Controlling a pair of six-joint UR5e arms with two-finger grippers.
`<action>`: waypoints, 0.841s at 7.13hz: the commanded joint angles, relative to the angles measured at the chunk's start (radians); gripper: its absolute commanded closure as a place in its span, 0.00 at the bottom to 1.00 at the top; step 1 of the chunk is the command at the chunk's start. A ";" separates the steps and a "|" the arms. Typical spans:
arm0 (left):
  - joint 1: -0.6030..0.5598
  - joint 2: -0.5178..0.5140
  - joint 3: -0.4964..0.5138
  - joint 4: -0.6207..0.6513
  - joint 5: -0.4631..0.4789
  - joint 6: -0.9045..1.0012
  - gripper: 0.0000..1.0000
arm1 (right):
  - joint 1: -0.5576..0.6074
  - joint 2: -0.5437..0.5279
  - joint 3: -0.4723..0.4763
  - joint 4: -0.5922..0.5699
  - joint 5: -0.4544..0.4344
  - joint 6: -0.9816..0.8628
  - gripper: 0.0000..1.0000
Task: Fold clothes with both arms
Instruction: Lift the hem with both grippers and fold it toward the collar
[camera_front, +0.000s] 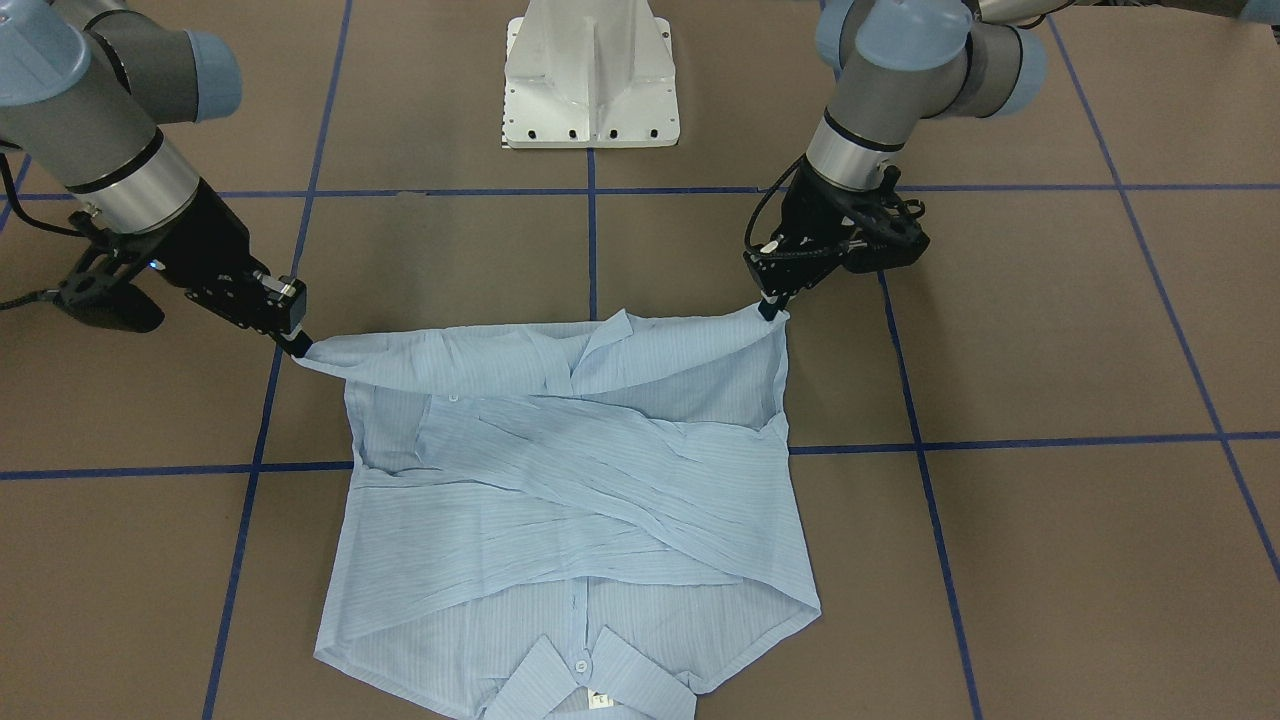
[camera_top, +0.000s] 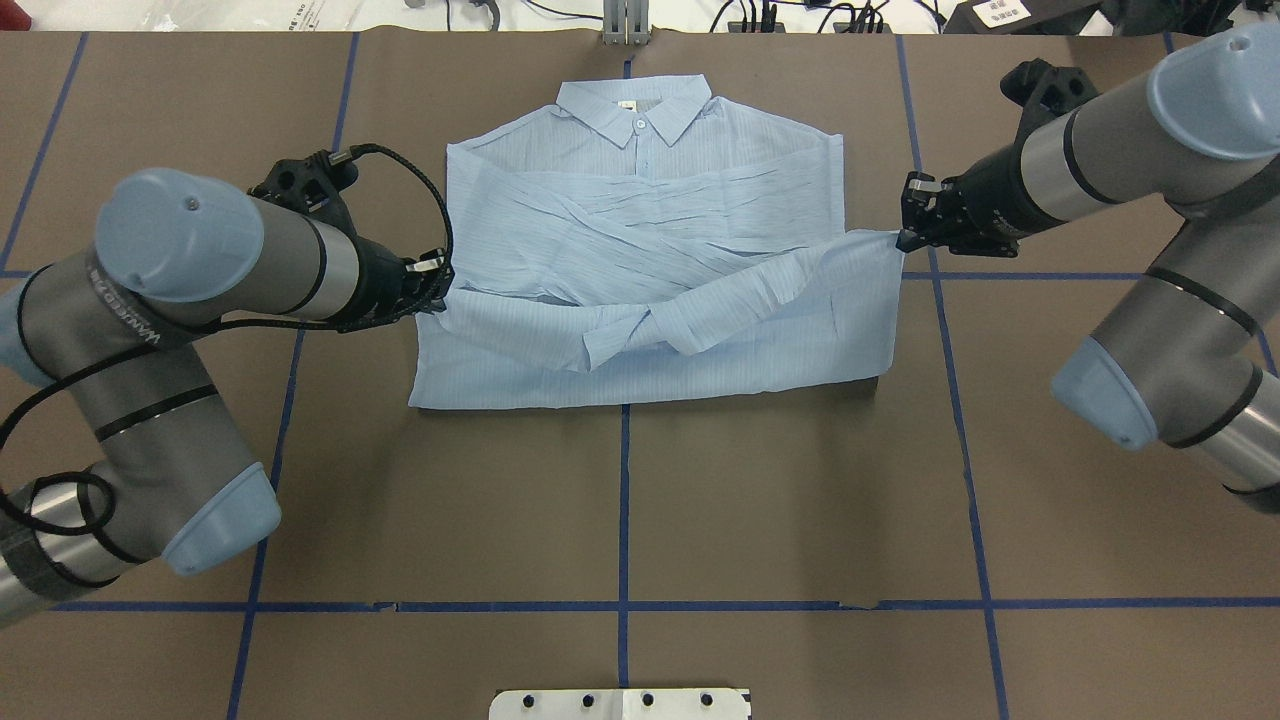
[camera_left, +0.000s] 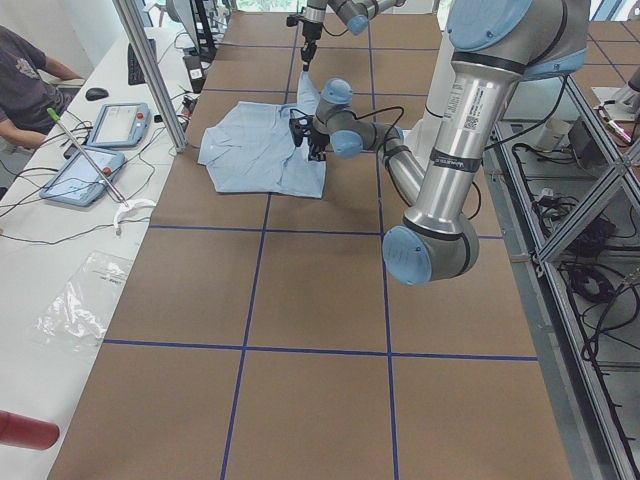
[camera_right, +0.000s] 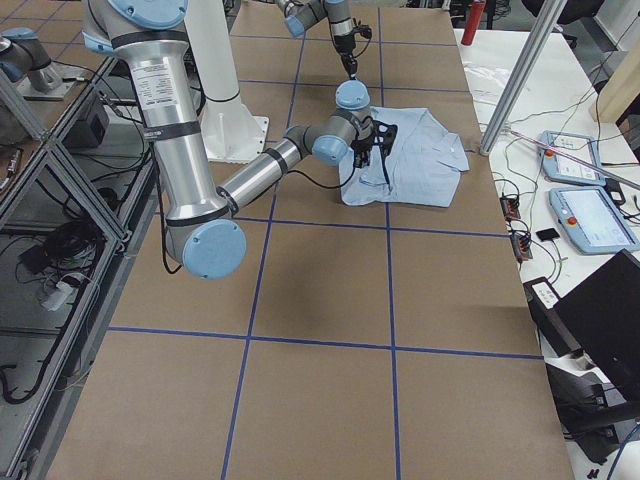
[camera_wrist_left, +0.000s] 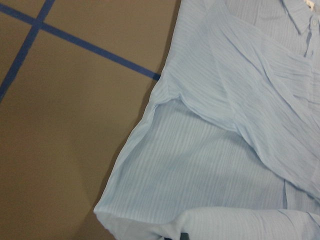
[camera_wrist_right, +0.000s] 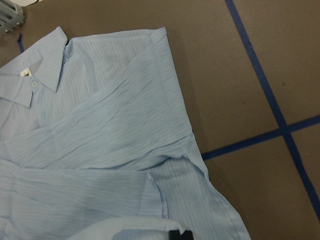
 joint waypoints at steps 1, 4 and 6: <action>-0.058 -0.028 0.103 -0.117 -0.002 0.000 1.00 | 0.036 0.085 -0.109 0.001 0.003 -0.003 1.00; -0.147 -0.086 0.247 -0.225 -0.060 0.003 1.00 | 0.080 0.147 -0.203 0.003 0.012 -0.008 1.00; -0.147 -0.173 0.388 -0.291 -0.058 0.002 1.00 | 0.116 0.209 -0.282 0.003 0.048 -0.011 1.00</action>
